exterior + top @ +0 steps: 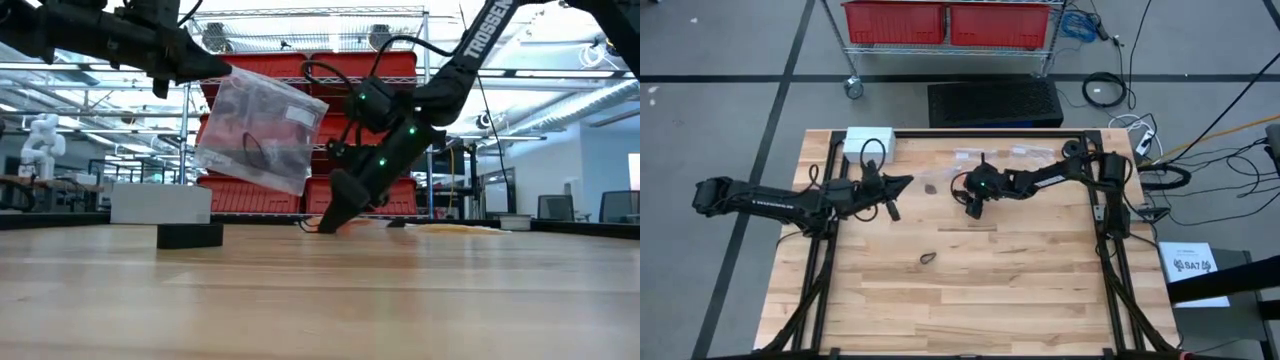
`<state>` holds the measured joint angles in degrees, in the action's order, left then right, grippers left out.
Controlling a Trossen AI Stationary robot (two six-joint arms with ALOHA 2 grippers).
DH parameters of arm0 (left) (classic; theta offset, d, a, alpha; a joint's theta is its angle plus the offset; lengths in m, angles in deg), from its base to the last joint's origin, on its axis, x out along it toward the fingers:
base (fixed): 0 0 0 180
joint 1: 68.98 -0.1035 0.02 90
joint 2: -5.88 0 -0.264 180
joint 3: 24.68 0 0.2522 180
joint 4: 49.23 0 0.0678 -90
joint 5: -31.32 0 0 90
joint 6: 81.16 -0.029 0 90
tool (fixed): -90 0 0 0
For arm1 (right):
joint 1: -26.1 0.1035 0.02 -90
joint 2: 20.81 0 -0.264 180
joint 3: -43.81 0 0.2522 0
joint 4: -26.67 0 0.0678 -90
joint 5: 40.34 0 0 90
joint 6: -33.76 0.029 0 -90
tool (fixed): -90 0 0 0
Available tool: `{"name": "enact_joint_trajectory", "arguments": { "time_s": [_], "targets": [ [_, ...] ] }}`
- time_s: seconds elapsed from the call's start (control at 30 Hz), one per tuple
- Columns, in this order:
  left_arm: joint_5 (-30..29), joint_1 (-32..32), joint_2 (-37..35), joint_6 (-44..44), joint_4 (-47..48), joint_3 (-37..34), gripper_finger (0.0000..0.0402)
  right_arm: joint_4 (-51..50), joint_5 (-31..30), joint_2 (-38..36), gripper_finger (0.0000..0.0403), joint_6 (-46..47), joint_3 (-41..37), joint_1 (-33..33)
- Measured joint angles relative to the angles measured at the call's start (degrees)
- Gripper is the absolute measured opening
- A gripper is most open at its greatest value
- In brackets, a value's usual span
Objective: Sort rubber bands
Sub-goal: Put the top black rubber band into the left zip lock bag
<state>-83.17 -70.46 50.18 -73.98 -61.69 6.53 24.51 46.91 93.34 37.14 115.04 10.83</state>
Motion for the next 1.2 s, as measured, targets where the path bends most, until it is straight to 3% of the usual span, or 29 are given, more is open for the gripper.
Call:
{"name": "enact_joint_trajectory", "arguments": {
  "time_s": [0.17, 0.23, 0.47, 0.63, 0.83, 1.2],
  "targets": [
    [0.02, 0.0, 0.04, -0.02, 0.42, 0.01, 0.0, -1.8, 3.47, -1.36, 0.0049, -0.04, -0.04, 1.46],
    [0.02, 0.0, 0.03, 0.0, 0.54, 0.02, 0.0, -5.22, 5.47, -3.04, 0.0015, -0.38, -0.15, 2.59],
    [-0.18, -0.02, 0.71, 1.53, 2.91, 0.02, 0.0, -15.32, 5.97, -11.6, 0.0023, -0.96, -0.31, 7.01],
    [-0.31, -0.02, 2.21, 2.47, 2.91, 0.02, 0.0, -14.82, 5.7, -18.64, 0.0005, -1.76, -0.31, 9.34],
    [2.7, 0.11, 5.66, 4.6, 2.6, 0.02, 0.0, -8.32, -1.48, -26.39, 0.0003, -6.88, -0.2, 10.53],
    [5.72, 0.15, 11.21, 6.01, -3.91, 0.02, 0.0, -10.04, -1.65, -22.78, 0.0001, -13.19, 6.7, 8.55]
  ]
}}
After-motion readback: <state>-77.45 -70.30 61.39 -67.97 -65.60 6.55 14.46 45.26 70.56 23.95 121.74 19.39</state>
